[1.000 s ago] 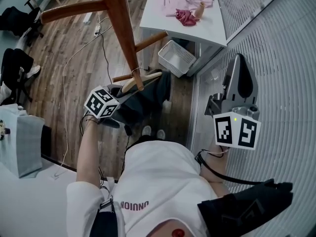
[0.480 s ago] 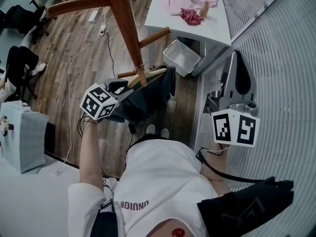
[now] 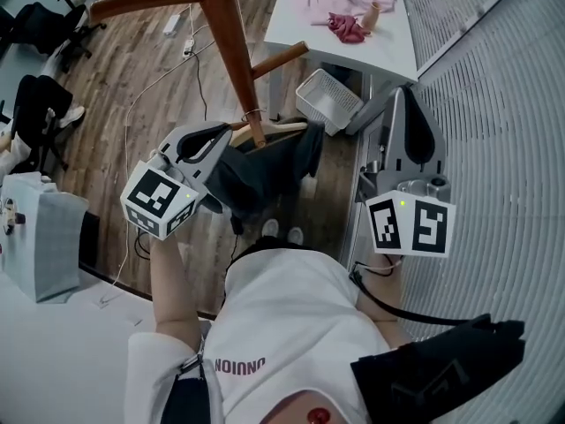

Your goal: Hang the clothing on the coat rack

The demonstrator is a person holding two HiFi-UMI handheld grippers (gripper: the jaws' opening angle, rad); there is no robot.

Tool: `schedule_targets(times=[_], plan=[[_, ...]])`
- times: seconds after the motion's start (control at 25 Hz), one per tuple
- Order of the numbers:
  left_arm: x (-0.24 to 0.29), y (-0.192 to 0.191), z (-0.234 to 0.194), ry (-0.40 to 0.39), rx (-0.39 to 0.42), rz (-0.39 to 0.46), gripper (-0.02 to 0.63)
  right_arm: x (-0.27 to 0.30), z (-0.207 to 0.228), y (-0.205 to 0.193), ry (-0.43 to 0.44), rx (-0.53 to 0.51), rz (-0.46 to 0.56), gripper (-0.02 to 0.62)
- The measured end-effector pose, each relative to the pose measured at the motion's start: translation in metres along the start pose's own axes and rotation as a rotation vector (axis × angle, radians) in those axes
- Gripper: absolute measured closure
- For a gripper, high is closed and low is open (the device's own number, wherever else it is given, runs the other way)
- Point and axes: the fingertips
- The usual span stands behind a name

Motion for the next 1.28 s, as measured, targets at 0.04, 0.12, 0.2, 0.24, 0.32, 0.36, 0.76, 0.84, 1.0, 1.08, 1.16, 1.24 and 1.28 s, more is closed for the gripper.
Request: schedule_targets(times=[0.04,0.12,0.2,0.24,0.32,0.36,0.76,0.84,1.0,1.08,1.16,1.24,1.28], plan=[[-0.002,0.01,-0.001,0.035,0.035,0.032,0.592,0.0,-0.001,-0.001,0.003,-0.001,-0.003,0.575],[-0.005,0.029,-0.003,0.094,0.097,0.084,0.592,0.001,-0.004,-0.002,0.011,-0.011,-0.004,0.575],[-0.009,0.041,-0.005,0.154,0.145,0.109,0.594,0.002,-0.008,-0.001,0.022,-0.027,-0.005,0.575],[-0.011,0.044,-0.006,0.186,0.163,0.11,0.594,0.003,-0.011,0.0,0.029,-0.034,-0.004,0.575],[-0.014,0.051,-0.011,0.244,0.194,0.112,0.594,0.004,-0.016,0.002,0.04,-0.049,-0.005,0.575],[-0.016,0.054,-0.013,0.267,0.207,0.118,0.594,0.004,-0.018,0.003,0.043,-0.058,-0.007,0.575],[-0.014,0.068,-0.014,0.301,0.22,0.143,0.594,0.002,-0.02,0.004,0.06,-0.076,-0.012,0.575],[-0.012,0.069,-0.013,0.303,0.227,0.146,0.594,0.002,-0.019,0.003,0.062,-0.082,-0.013,0.575],[-0.016,0.076,-0.017,0.329,0.219,0.162,0.594,0.002,-0.02,0.006,0.071,-0.092,-0.012,0.575],[-0.018,0.079,-0.019,0.344,0.214,0.171,0.594,0.003,-0.021,0.008,0.076,-0.099,-0.01,0.575],[-0.02,0.08,-0.02,0.348,0.21,0.172,0.594,0.004,-0.022,0.01,0.079,-0.104,-0.009,0.575],[-0.019,0.08,-0.02,0.348,0.213,0.166,0.594,0.006,-0.022,0.01,0.083,-0.106,-0.009,0.575],[-0.019,0.079,-0.021,0.348,0.216,0.164,0.594,0.006,-0.022,0.01,0.085,-0.107,-0.009,0.575]])
Point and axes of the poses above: the fingertips, and each gripper's own axes: x forward along the fingers, z to its right, y out of its top, and after that the axes turned 8 degrees about y, right-handed
